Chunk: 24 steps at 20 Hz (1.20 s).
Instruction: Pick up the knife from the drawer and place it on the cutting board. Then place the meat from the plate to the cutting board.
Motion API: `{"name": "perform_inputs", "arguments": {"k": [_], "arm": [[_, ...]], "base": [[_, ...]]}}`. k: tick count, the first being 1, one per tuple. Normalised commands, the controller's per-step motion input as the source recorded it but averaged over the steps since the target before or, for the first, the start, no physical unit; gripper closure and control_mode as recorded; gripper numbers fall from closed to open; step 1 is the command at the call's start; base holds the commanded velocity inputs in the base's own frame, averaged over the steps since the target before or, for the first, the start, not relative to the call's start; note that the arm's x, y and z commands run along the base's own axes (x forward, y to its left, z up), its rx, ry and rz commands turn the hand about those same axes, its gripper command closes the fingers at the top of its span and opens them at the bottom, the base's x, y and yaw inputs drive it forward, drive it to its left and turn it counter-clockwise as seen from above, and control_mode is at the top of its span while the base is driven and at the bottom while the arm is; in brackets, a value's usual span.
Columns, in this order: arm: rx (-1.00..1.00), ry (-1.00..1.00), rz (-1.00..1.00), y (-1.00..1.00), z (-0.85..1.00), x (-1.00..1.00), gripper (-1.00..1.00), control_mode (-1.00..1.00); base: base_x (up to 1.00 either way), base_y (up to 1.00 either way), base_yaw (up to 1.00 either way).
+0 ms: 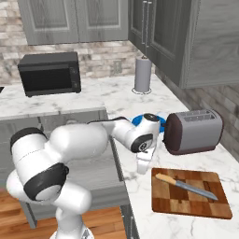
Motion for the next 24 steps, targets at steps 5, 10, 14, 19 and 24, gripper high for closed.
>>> {"name": "perform_inputs", "arguments": {"k": [5, 10, 14, 19, 24], "arm": [[-0.06, -0.07, 0.14, 0.67, 0.00, 0.00, -1.00, -1.00], [-0.01, -0.06, 0.18, 0.28, 0.02, 0.25, -1.00, -1.00], [-0.02, 0.00, 0.13, 0.07, 0.29, 0.71, -1.00, -1.00], [-0.03, 0.01, 0.10, 0.01, 0.36, 0.72, -1.00, -1.00], [-0.01, 0.00, 0.07, -0.10, 0.26, 0.45, -1.00, -1.00]], "base": [[0.00, 0.00, 0.00], [0.00, 0.00, 0.00], [0.00, 0.00, 0.00], [0.00, 0.00, 0.00], [0.00, 0.00, 0.00]]}}
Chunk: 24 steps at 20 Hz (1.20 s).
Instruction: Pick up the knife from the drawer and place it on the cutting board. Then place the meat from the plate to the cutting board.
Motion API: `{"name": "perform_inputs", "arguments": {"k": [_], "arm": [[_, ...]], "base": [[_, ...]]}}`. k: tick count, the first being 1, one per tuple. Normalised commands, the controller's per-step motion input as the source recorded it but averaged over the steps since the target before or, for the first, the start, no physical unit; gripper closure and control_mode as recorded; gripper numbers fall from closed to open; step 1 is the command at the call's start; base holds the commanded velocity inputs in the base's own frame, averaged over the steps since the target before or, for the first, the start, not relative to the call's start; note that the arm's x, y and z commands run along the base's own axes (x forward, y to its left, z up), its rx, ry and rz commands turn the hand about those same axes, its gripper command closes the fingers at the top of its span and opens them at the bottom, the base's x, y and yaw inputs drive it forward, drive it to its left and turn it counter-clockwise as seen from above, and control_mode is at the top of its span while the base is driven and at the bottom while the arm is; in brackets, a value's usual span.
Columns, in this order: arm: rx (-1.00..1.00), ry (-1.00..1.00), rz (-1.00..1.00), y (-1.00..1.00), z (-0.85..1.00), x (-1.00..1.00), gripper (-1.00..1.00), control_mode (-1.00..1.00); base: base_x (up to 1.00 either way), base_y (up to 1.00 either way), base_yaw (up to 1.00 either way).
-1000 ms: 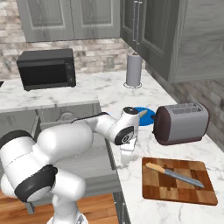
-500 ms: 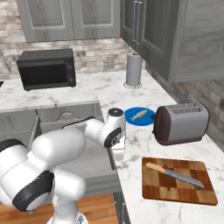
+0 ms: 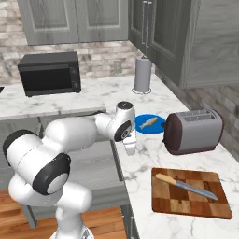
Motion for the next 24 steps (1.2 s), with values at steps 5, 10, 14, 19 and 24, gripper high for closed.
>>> {"name": "perform_inputs", "arguments": {"k": [5, 10, 14, 19, 24], "arm": [[-0.04, 0.00, 0.05, -0.03, 0.26, 0.35, -1.00, -1.00], [-0.07, 0.02, 0.00, 0.00, 0.12, 0.43, -1.00, -1.00], [-0.01, 0.09, 0.01, 0.00, 0.01, 0.46, -1.00, -1.00], [0.00, 0.09, 0.06, -0.03, 0.00, 0.46, -1.00, -1.00], [0.00, 0.05, 0.08, -0.15, 0.00, 0.39, -1.00, -1.00]], "base": [[0.00, 0.00, 0.00], [0.00, 0.00, 0.00], [0.00, 0.00, 0.00], [0.00, 0.00, 0.00], [0.00, 0.00, 0.00]]}}
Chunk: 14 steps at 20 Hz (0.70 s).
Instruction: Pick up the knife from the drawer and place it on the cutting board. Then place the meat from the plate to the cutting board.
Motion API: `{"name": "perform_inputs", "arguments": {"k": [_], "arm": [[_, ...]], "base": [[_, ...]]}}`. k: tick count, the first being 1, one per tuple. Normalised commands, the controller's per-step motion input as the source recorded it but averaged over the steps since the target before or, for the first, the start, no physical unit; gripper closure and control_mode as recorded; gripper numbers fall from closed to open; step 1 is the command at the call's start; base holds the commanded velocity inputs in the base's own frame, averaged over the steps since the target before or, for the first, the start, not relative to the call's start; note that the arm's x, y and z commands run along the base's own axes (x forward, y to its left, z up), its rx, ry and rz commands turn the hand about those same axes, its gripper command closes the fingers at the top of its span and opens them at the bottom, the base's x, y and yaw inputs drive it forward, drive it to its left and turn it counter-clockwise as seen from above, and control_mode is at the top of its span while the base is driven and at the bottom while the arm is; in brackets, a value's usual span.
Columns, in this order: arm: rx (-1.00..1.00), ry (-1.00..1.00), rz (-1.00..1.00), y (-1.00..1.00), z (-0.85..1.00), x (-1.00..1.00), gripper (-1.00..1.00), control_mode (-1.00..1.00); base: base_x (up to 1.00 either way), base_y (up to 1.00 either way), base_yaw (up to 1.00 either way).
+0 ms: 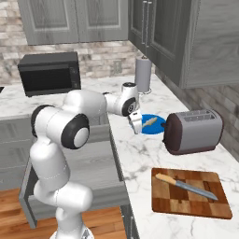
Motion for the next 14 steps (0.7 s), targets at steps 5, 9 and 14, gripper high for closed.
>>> {"name": "perform_inputs", "arguments": {"k": [5, 9, 14], "arm": [[0.02, 0.04, 0.07, -0.18, -0.03, 0.29, -1.00, -1.00], [0.06, 0.02, 0.02, -0.09, -0.02, 0.30, -1.00, -1.00], [0.04, 0.05, 0.01, 0.00, -0.02, 0.48, -1.00, -1.00]], "base": [[0.00, 0.00, 0.00], [0.00, 0.00, 0.00], [0.00, 0.00, 0.00]]}}
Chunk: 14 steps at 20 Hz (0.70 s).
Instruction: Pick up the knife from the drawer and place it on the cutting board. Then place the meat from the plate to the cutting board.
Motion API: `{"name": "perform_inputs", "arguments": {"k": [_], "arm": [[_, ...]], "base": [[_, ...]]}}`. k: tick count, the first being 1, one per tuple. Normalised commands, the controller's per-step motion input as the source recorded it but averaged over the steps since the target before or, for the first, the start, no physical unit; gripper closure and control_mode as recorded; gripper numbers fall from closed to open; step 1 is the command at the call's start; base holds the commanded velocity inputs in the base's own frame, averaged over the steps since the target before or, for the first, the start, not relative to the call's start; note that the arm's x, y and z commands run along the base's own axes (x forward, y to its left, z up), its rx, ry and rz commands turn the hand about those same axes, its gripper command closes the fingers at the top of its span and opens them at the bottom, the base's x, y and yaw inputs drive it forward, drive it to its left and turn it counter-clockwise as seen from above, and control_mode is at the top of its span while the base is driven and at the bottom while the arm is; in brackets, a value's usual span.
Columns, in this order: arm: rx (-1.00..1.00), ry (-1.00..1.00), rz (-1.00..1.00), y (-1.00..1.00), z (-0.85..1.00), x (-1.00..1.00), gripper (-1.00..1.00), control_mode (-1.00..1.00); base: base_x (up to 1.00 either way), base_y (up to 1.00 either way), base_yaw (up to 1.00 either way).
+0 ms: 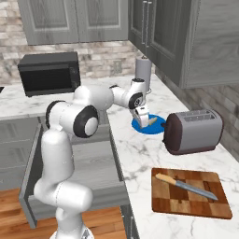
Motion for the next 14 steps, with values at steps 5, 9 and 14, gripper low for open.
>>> {"name": "perform_inputs", "arguments": {"k": [5, 9, 14], "arm": [[0.01, 0.04, 0.04, 0.00, -0.14, 0.48, -1.00, -1.00], [0.00, 0.01, 0.05, -0.04, -0.18, 0.46, -1.00, -1.00], [0.00, 0.02, 0.07, -0.18, -0.11, 0.39, -1.00, -1.00]], "base": [[0.00, 0.00, 0.00], [0.00, 0.00, 0.00], [0.00, 0.00, 0.00]]}}
